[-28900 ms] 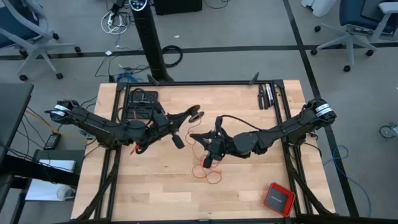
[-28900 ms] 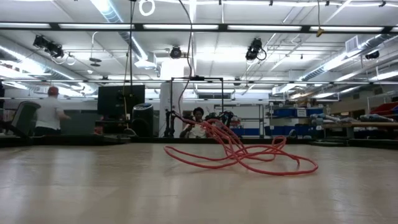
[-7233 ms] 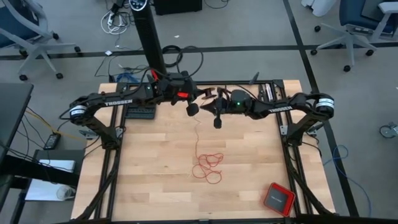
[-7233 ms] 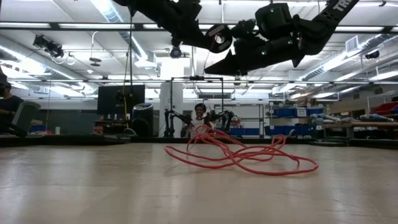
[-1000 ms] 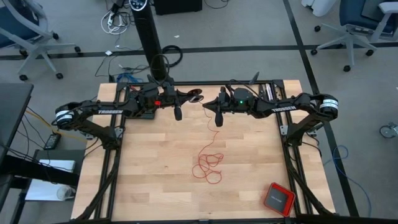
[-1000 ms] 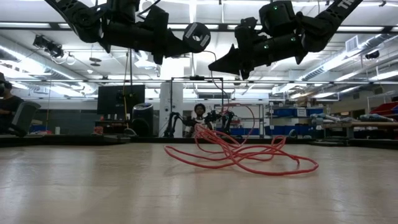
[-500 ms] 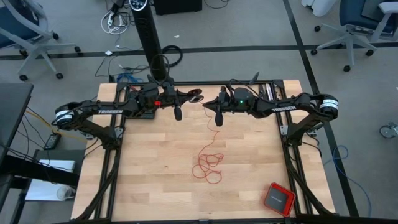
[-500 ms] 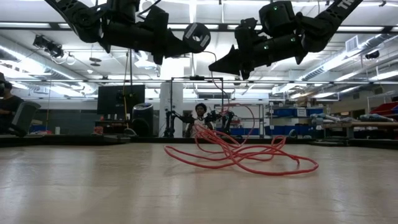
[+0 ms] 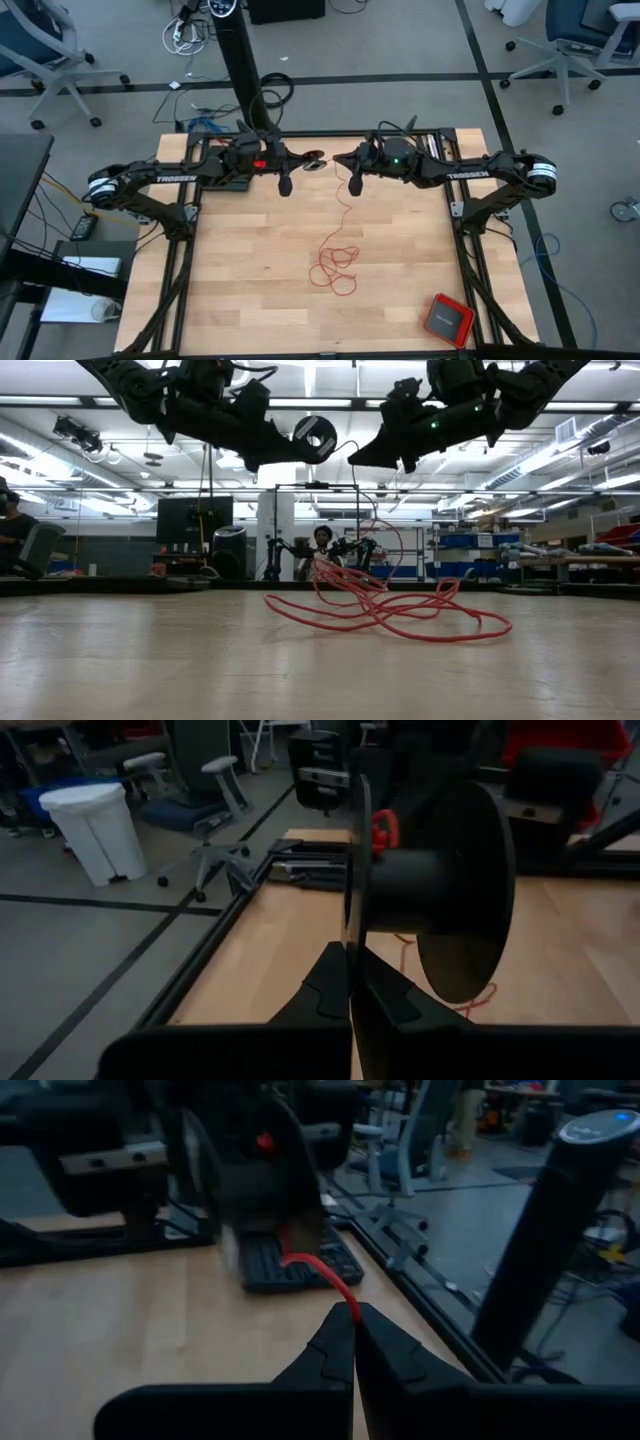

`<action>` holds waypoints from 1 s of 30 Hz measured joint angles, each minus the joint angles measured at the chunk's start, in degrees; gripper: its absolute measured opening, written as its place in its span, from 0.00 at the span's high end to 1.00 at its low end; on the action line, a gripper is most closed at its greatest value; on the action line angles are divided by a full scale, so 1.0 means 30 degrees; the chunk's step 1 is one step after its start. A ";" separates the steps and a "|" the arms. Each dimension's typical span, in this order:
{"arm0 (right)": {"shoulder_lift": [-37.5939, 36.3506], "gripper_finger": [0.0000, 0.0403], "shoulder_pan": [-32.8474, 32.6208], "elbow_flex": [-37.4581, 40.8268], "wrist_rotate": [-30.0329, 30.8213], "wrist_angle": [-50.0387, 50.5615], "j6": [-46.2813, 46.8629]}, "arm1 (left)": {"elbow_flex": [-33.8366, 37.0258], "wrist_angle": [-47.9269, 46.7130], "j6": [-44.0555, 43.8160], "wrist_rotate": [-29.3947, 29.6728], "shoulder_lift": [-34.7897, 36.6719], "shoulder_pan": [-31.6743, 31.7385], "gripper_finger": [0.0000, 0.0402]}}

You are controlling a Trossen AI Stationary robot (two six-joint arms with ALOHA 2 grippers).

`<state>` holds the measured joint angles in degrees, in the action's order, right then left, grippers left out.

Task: Coil cords
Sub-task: Coil the red wire onto the spool

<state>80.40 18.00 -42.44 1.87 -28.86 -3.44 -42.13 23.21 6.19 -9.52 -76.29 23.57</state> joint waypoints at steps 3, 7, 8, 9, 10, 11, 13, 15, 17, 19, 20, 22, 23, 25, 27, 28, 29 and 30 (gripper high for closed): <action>0.0015 1.00 0.0000 0.0000 0.0114 -0.0072 -0.0071 | -0.0022 -0.0650 0.0785 -0.0013 0.0000 0.0024 1.00; -0.0143 1.00 -0.0080 0.0000 0.0110 -0.0313 -0.0239 | -0.0029 -0.1122 0.1220 -0.0051 0.0000 0.0017 1.00; -0.0304 1.00 -0.0105 0.0000 0.0176 -0.0388 -0.0283 | -0.0029 -0.1298 0.1315 -0.0058 0.0000 0.0024 1.00; -0.0423 1.00 -0.0162 -0.0049 0.0332 -0.0385 -0.0388 | -0.0029 -0.1445 0.1322 -0.0051 0.0000 0.0024 1.00; -0.0458 1.00 -0.0259 -0.0207 0.0347 -0.0397 -0.0536 | -0.0029 -0.1481 0.1310 -0.0051 0.0000 0.0024 1.00; -0.0454 1.00 -0.0356 -0.0354 0.0267 -0.0459 -0.0596 | -0.0029 -0.1467 0.1289 -0.0051 0.0000 0.0024 1.00; -0.0242 1.00 -0.0616 -0.0718 0.0071 -0.0478 -0.0830 | -0.0029 -0.1338 0.1094 -0.0048 -0.0027 -0.0019 1.00; 0.0208 1.00 -0.0946 -0.1122 0.0045 -0.0563 -0.1179 | -0.0029 -0.1000 0.0653 0.0009 -0.0183 -0.0114 1.00; 0.0741 1.00 -0.1202 -0.1538 -0.0004 -0.0514 -0.1289 | -0.0029 -0.0663 0.0174 0.0272 -0.0328 -0.0166 1.00; 0.1241 1.00 -0.1397 -0.1890 0.0201 -0.0695 -0.1343 | -0.0029 -0.0636 -0.0166 0.0511 -0.0335 -0.0166 1.00; 0.1354 1.00 -0.1504 -0.1990 0.0443 -0.0785 -0.1385 | -0.0029 -0.0628 -0.0203 0.0796 -0.0351 -0.0197 1.00; 0.1539 1.00 -0.1654 -0.2251 0.0805 -0.1091 -0.1458 | -0.0029 -0.0636 -0.0463 0.1504 -0.0382 -0.0249 1.00; 0.1545 1.00 -0.1699 -0.2341 0.0816 -0.1166 -0.1456 | -0.0029 -0.0633 -0.0594 0.1747 -0.0386 -0.0268 1.00; 0.1545 1.00 -0.1719 -0.2426 0.0764 -0.1469 -0.1285 | -0.0036 -0.0529 -0.0682 0.1898 -0.0392 -0.0268 1.00; 0.1566 0.99 -0.1719 -0.2433 0.0597 -0.1515 -0.1019 | -0.0036 -0.0138 -0.0828 0.1985 -0.0603 -0.0275 1.00; 0.1582 0.99 -0.1724 -0.2433 0.0594 -0.1518 -0.0833 | -0.0036 0.0076 -0.1092 0.2005 -0.0719 -0.0275 1.00; 0.1589 0.99 -0.1748 -0.2433 0.0584 -0.1529 -0.0748 | -0.0024 0.0505 -0.1197 0.2038 -0.0923 -0.0288 1.00; 0.1586 0.99 -0.1830 -0.2433 0.0594 -0.1614 -0.0737 | -0.0022 0.1171 -0.1237 0.2086 -0.1168 -0.0306 1.00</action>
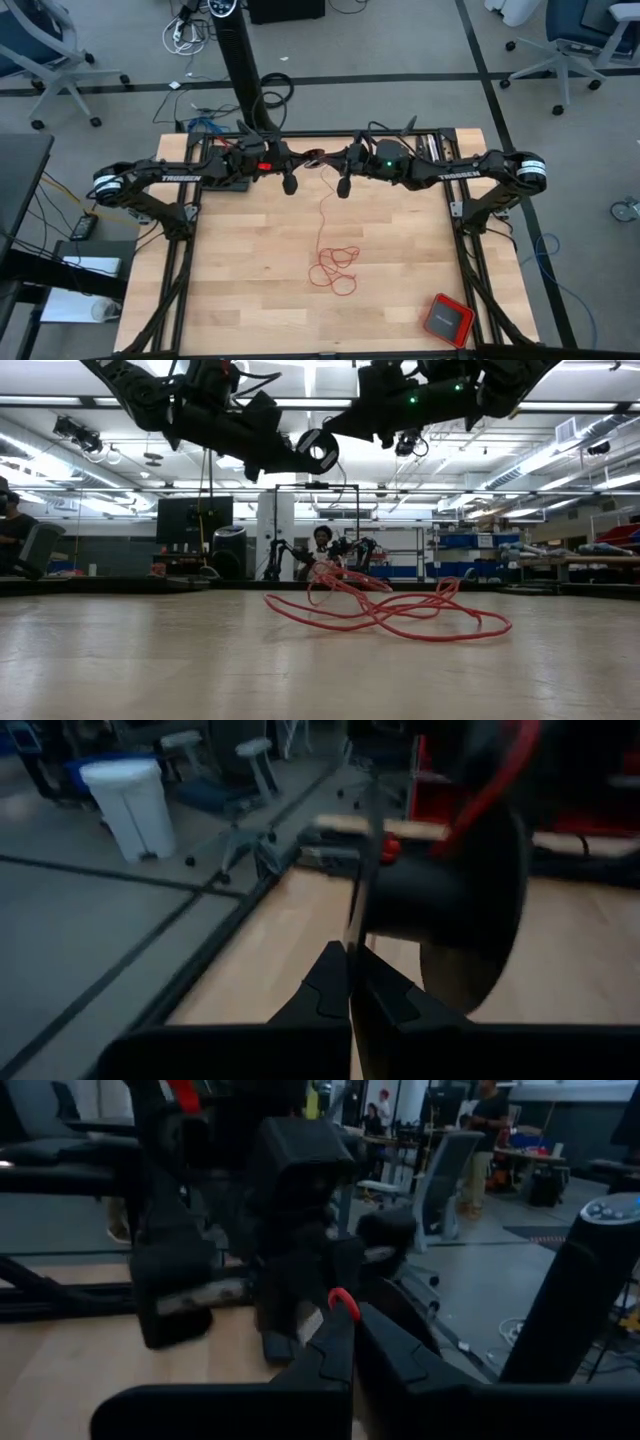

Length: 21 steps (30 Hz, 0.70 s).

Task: Coil cords
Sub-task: Coil the red wire onto the spool

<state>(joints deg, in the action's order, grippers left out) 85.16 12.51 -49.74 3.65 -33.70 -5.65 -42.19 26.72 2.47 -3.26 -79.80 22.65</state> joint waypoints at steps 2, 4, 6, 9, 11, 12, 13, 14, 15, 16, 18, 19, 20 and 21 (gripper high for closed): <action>-0.0004 0.98 -0.0231 0.0000 0.0009 -0.0042 0.0000 | 0.0000 0.0875 0.0011 0.0123 -0.0476 -0.0065 1.00; -0.0003 0.97 -0.0511 0.0000 0.0072 0.0059 0.0000 | 0.0000 0.1894 0.0082 0.0483 -0.1085 -0.0146 1.00; 0.0011 0.95 -0.0688 0.0000 0.0085 0.0236 0.0114 | 0.0000 0.3130 0.0143 0.1213 -0.1693 -0.0250 1.00; 0.0003 0.91 -0.0791 -0.0015 -0.0201 0.1216 0.1159 | 0.0000 0.5154 0.0286 0.2142 -0.2361 -0.0236 1.00; 0.0039 0.89 -0.0815 0.0007 -0.0612 0.1748 0.1609 | 0.0000 0.6377 0.0688 0.2424 -0.2512 -0.0208 1.00; 0.0035 0.89 -0.0808 0.0005 -0.1060 0.1903 0.1828 | 0.0000 0.7149 0.0720 0.2664 -0.2597 -0.0222 1.00; 0.0032 0.89 -0.0831 0.0010 -0.1341 0.2079 0.1983 | -0.0027 0.7678 0.0908 0.2710 -0.2618 -0.0214 1.00; 0.0040 0.88 -0.0881 0.0015 -0.1458 0.2340 0.2033 | -0.0033 0.8166 0.1037 0.2733 -0.2621 -0.0194 1.00; 0.0040 0.88 -0.0935 0.0018 -0.1450 0.2689 0.2040 | -0.0036 0.8573 0.1042 0.2766 -0.2630 -0.0184 1.00; 0.0044 0.88 -0.0989 0.0036 -0.1425 0.2932 0.2040 | -0.0035 0.8955 0.1077 0.2764 -0.2637 -0.0180 1.00; 0.0040 0.88 -0.1136 0.0036 -0.1278 0.3249 0.2042 | 0.0000 0.9430 0.1550 0.2663 -0.2650 -0.0199 1.00; 0.0040 0.88 -0.1235 0.0036 -0.1205 0.3387 0.2036 | 0.0000 0.9604 0.1855 0.2605 -0.2650 -0.0209 1.00; 0.0040 0.88 -0.1336 0.0036 -0.1156 0.3552 0.2024 | 0.0000 0.9644 0.2080 0.2559 -0.2650 -0.0216 1.00; 0.0038 0.88 -0.1448 0.0036 -0.1170 0.3812 0.2020 | 0.0000 0.9742 0.2182 0.2548 -0.2650 -0.0209 1.00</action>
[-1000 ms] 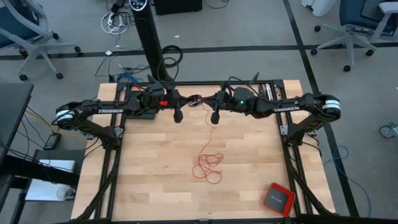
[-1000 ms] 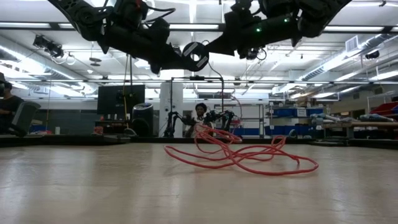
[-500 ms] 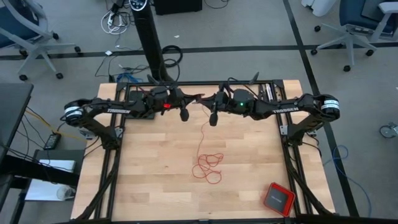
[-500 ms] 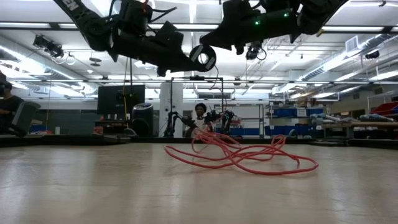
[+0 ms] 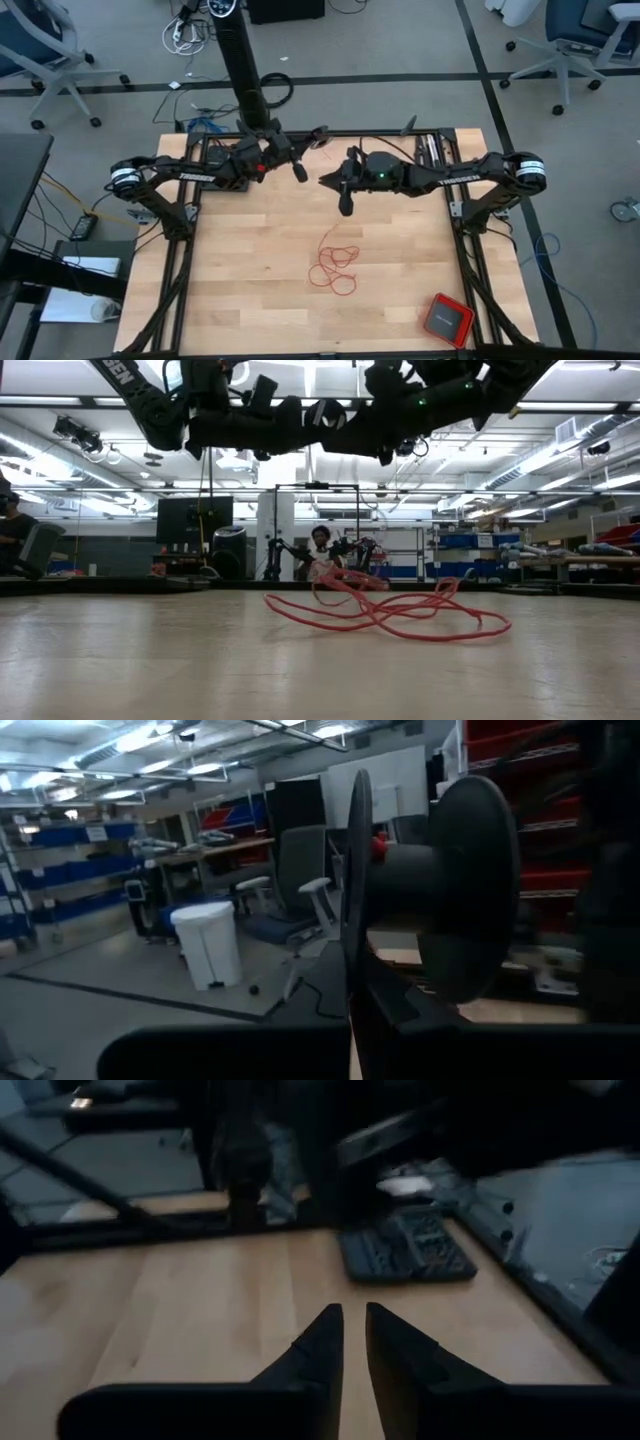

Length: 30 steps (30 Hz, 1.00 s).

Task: Coil cords
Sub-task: Coil the red wire onto the spool

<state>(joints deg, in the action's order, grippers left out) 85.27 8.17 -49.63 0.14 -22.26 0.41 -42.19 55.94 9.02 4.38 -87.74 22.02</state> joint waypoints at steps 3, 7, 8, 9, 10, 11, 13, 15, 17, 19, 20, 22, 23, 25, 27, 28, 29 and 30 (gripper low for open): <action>-0.0358 0.87 -0.0147 0.0007 0.0005 0.1168 -0.0010 | 0.0015 -0.0072 0.0425 -0.0014 -0.0007 0.0031 1.00; -0.1496 0.86 -0.0069 0.0013 0.0673 0.2495 -0.0046 | 0.0029 -0.0979 0.0463 -0.1425 -0.0015 0.0317 1.00; -0.1850 0.87 -0.0021 0.0015 0.0755 0.2574 -0.0121 | 0.0029 -0.1258 0.0458 -0.1701 -0.0015 0.0413 1.00; -0.2274 0.87 0.0053 0.0007 0.0824 0.2857 -0.0269 | 0.0029 -0.1710 0.0461 -0.2053 -0.0015 0.0506 1.00; -0.2695 0.87 0.0104 0.0007 0.0930 0.3150 -0.0488 | 0.0022 -0.2190 0.0457 -0.2473 -0.0015 0.0643 1.00; -0.3054 0.87 0.0205 0.0003 0.0976 0.3363 -0.0790 | 0.0029 -0.2741 0.0421 -0.2835 -0.0015 0.0729 1.00; -0.3501 0.87 0.0615 -0.0015 0.1108 0.4193 -0.1088 | 0.0007 -0.3840 -0.0052 -0.3715 -0.0015 0.0978 1.00; -0.3488 0.87 0.1154 -0.0012 0.1174 0.5024 -0.1158 | -0.0291 -0.5254 -0.0218 -0.4890 -0.0015 0.1140 1.00; -0.3145 0.85 0.1633 -0.0007 0.1012 0.5480 -0.1533 | -0.0726 -0.6941 -0.0161 -0.5330 -0.0015 0.1164 1.00; -0.2729 0.83 0.2009 0.0007 0.0748 0.5728 -0.1814 | -0.1199 -0.8478 -0.0118 -0.5370 -0.0015 0.1151 1.00; -0.2563 0.81 0.2165 0.0007 0.0524 0.5650 -0.1806 | -0.1372 -0.9040 -0.0118 -0.5383 -0.0015 0.1130 1.00; -0.2493 0.78 0.2461 0.0015 0.0340 0.5643 -0.1711 | -0.1533 -0.9836 -0.0106 -0.5387 0.0000 0.1030 1.00; -0.2514 0.76 0.2590 0.0011 0.0295 0.5498 -0.1710 | -0.1545 -1.0103 -0.0047 -0.5391 0.0017 0.1020 1.00; -0.2696 0.73 0.2832 0.0007 -0.0108 0.5501 -0.1751 | -0.1523 -1.0668 0.0266 -0.5384 0.0235 0.1013 1.00; -0.2897 0.71 0.3004 0.0007 -0.0802 0.5388 -0.2121 | -0.1523 -1.0529 0.0370 -0.5427 0.0341 0.0998 1.00; -0.2927 0.71 0.3077 0.0000 -0.0883 0.5387 -0.2262 | -0.1523 -1.0590 0.0370 -0.5536 0.0435 0.1004 1.00; -0.2921 0.70 0.3182 0.0000 -0.1086 0.5512 -0.2337 | -0.1518 -1.0713 0.0454 -0.5699 0.0476 0.1001 1.00; -0.2870 0.70 0.3311 0.0000 -0.1370 0.5720 -0.2485 | -0.1515 -1.0661 0.0664 -0.5795 0.0492 0.0955 1.00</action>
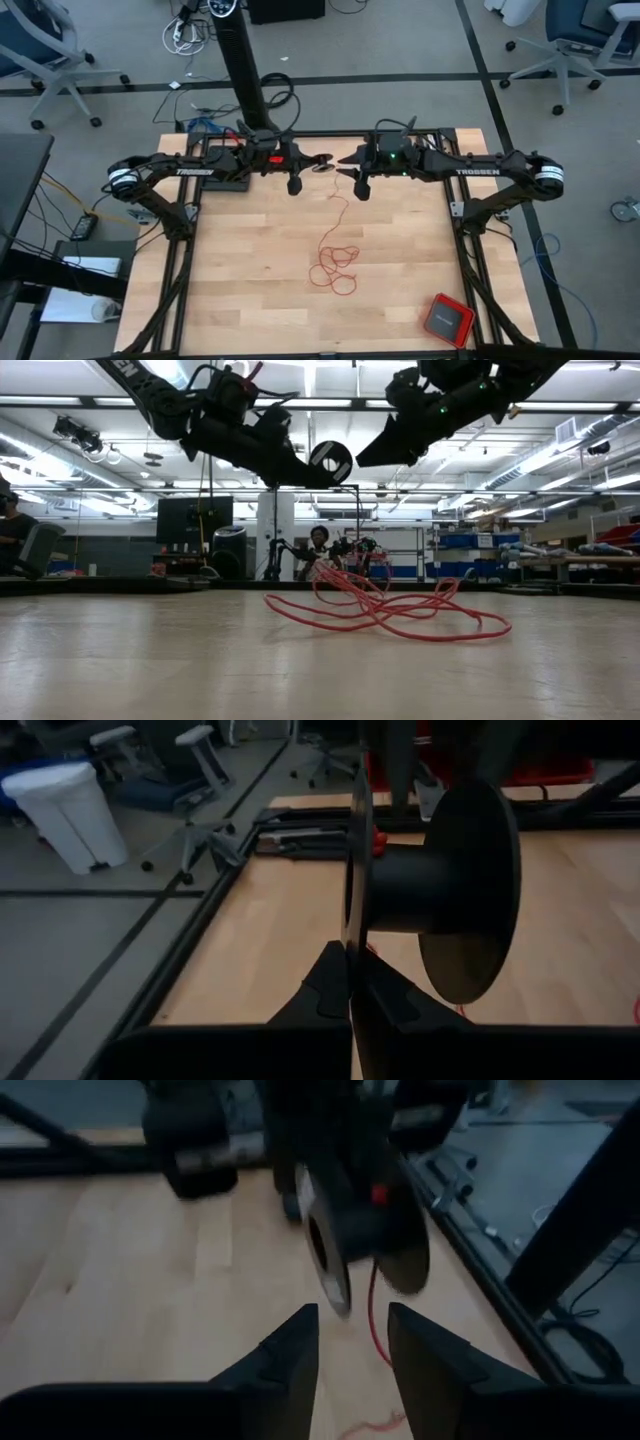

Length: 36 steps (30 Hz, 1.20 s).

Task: Coil cords
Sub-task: Coil the red wire onto the spool

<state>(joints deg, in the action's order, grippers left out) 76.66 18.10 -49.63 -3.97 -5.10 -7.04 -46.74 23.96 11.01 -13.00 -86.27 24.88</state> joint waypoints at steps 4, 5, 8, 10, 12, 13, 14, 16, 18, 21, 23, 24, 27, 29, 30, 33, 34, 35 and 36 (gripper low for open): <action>0.0183 0.70 0.0199 0.0007 -0.0488 0.0104 -0.0276 | 0.0007 0.0065 0.0720 -0.0063 0.0025 -0.0222 1.00; 0.0191 0.70 0.0178 0.0007 -0.0510 0.0092 -0.0369 | 0.0007 0.0055 0.0804 -0.0073 0.0025 -0.0279 1.00; 0.0191 0.70 0.0131 0.0007 -0.0693 -0.0062 -0.0695 | 0.0007 0.0131 0.1049 -0.0202 0.0025 -0.0417 1.00; 0.0191 0.70 -0.0024 0.0007 -0.0885 -0.0369 -0.0709 | 0.0015 0.0288 0.1069 -0.0180 0.0025 -0.0452 1.00; 0.0191 0.70 -0.0162 0.0002 -0.0928 -0.0675 -0.0716 | 0.0015 0.0461 0.0906 -0.0183 0.0025 -0.0456 1.00; 0.0182 0.70 -0.0189 0.0000 -0.0797 -0.0354 -0.0674 | 0.0015 0.0475 0.0822 -0.0187 0.0025 -0.0459 1.00; 0.0176 0.70 -0.0192 0.0000 -0.0520 0.0259 -0.0499 | 0.0015 0.0464 0.0777 -0.0190 0.0027 -0.0459 1.00; 0.0218 0.71 0.0033 0.0007 -0.0175 0.1585 -0.0368 | 0.0022 0.0398 0.0770 -0.0208 0.0135 -0.0467 1.00; 0.0440 0.71 0.0117 0.0010 0.0034 0.1742 -0.0249 | 0.0022 0.0534 0.0756 -0.0201 0.0177 -0.0474 1.00; 0.0723 0.70 0.0141 0.0007 0.1008 0.1773 -0.0199 | 0.0022 0.0413 0.0752 -0.0201 0.0171 -0.0474 1.00; 0.1175 0.71 0.0272 0.0007 0.1313 0.1832 -0.0195 | 0.0022 0.0523 0.0748 -0.0201 0.0171 -0.0474 1.00; 0.1455 0.71 0.0369 0.0007 0.1269 0.1853 -0.0191 | 0.0022 0.0510 0.0748 -0.0202 0.0171 -0.0481 1.00; 0.2386 0.71 0.0507 0.0007 0.1232 0.1585 -0.0199 | 0.0022 0.0437 0.0733 -0.0196 0.0171 -0.0481 1.00; 0.2857 0.71 0.0657 0.0007 0.1259 0.1667 -0.0016 | 0.0022 0.0437 0.0722 -0.0201 0.0171 -0.0481 1.00; 0.2963 0.71 0.0787 0.0007 0.1200 0.1856 0.0160 | 0.0022 0.0313 0.0719 -0.0201 0.0178 -0.0481 1.00; 0.3119 0.71 0.1048 0.0007 0.0466 0.1821 0.0750 | 0.0029 0.0175 0.0719 -0.0201 0.0302 -0.0474 1.00; 0.3164 0.71 0.1095 0.0007 0.0325 0.1744 0.0984 | 0.0029 0.0227 0.0722 -0.0200 0.0373 -0.0467 1.00; 0.3293 0.71 0.1123 0.0007 0.0161 0.1481 0.1148 | 0.0029 0.0313 0.0719 -0.0195 0.0397 -0.0467 1.00; 0.3387 0.71 0.1125 0.0067 -0.0116 0.1131 0.1255 | 0.0029 0.0381 0.0719 -0.0194 0.0404 -0.0467 1.00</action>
<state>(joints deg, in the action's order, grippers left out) 86.82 21.47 -49.43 -4.32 -1.71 -3.28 -46.65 25.10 13.17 -13.58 -85.06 23.49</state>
